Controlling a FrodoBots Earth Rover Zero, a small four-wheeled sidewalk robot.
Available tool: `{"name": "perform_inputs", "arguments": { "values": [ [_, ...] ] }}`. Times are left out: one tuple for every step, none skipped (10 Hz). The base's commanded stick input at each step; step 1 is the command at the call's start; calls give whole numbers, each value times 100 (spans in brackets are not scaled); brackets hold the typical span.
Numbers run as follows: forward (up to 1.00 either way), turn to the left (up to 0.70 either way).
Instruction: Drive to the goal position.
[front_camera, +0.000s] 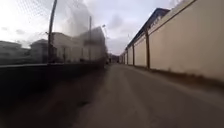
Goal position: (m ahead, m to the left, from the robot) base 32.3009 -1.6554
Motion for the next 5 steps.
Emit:
{"name": "perform_inputs", "arguments": {
  "values": [
    [50, 0],
    [50, 0],
    [50, 0],
    [50, 0],
    [50, 0]
  ]
}}
